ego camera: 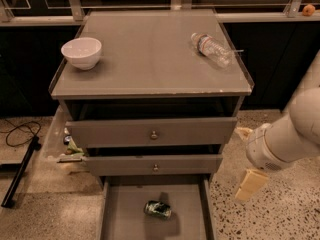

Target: Pick green can from bottom drawer and place on counter

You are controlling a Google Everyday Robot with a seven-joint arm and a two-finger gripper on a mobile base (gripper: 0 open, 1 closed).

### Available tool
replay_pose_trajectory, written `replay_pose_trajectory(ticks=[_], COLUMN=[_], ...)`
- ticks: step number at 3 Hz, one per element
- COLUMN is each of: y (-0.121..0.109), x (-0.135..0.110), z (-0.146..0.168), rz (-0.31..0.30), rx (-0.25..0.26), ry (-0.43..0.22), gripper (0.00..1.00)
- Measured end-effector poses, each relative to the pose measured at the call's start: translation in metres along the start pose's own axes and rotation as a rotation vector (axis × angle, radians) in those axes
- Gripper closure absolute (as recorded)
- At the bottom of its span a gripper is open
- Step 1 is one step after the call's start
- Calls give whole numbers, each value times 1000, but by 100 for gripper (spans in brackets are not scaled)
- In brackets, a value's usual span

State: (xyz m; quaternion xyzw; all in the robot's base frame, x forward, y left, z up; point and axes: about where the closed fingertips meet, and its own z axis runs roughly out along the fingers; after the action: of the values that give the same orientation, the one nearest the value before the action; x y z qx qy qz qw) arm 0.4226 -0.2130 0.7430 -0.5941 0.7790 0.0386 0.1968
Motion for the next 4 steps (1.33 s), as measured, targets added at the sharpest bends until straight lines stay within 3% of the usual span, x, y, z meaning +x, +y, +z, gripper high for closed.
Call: replay_pose_trajectory(ticks=[1,2,3,4], y=[-1,0,11,27], x=[7,7,4,7], z=[50,50,80,138], rz=[23,23,43,42], rx=[-9,-10,-68,-120], ry=[-36,-36,-82,-128], gripper=[0,0,0,0])
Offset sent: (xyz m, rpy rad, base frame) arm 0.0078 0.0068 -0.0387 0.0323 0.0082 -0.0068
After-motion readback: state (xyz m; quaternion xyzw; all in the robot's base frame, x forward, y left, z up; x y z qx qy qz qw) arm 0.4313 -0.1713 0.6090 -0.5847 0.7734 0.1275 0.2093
